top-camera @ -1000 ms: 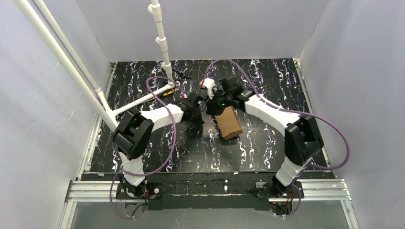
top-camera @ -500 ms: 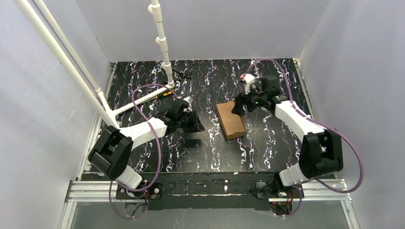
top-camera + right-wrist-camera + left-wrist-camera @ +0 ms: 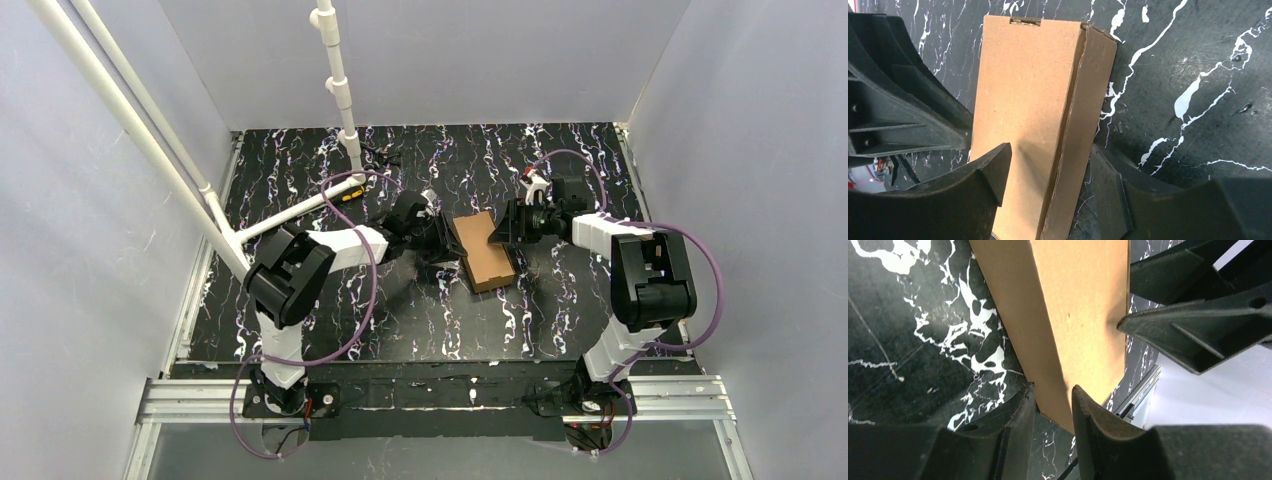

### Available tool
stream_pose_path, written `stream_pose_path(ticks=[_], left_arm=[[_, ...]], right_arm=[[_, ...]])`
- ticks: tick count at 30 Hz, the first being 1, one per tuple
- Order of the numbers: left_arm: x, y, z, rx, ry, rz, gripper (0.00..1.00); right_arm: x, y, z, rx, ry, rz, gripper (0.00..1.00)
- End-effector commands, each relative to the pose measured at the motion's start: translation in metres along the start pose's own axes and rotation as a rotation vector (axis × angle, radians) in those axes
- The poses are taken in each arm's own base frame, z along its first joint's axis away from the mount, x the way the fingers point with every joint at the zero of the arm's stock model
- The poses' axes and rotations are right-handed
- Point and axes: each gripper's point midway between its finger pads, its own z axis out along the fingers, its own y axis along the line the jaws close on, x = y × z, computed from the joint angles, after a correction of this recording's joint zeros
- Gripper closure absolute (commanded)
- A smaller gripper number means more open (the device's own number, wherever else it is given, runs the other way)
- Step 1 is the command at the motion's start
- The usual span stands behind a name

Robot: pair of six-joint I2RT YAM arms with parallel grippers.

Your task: Fold the paper box

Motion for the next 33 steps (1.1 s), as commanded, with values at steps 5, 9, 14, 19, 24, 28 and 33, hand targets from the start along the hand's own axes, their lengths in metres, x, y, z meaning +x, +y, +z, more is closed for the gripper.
stream_pose_path(ticks=[5, 9, 14, 19, 24, 28, 33], left_arm=[[-0.008, -0.002, 0.014, -0.01, 0.007, -0.018, 0.8], [-0.004, 0.009, 0.015, -0.051, 0.015, -0.024, 0.88], [0.001, 0.022, 0.007, -0.1, 0.013, -0.019, 0.9], [0.005, 0.034, -0.003, -0.143, 0.01, -0.024, 0.9], [0.01, 0.048, -0.013, -0.204, 0.005, -0.015, 0.9], [0.014, 0.063, -0.02, -0.236, -0.001, -0.035, 0.88], [0.016, 0.081, -0.031, -0.273, -0.014, -0.058, 0.87]], right_arm=[[-0.008, 0.012, 0.002, -0.029, -0.004, -0.063, 0.39], [-0.012, 0.022, -0.001, -0.042, -0.012, -0.099, 0.42], [-0.019, 0.038, -0.007, -0.063, -0.033, -0.154, 0.44], [-0.023, 0.061, -0.008, -0.105, -0.044, -0.214, 0.46], [-0.019, 0.09, -0.005, -0.149, -0.03, -0.299, 0.46], [-0.003, 0.116, 0.006, -0.198, 0.027, -0.383, 0.46], [0.023, 0.153, 0.018, -0.3, 0.11, -0.49, 0.46]])
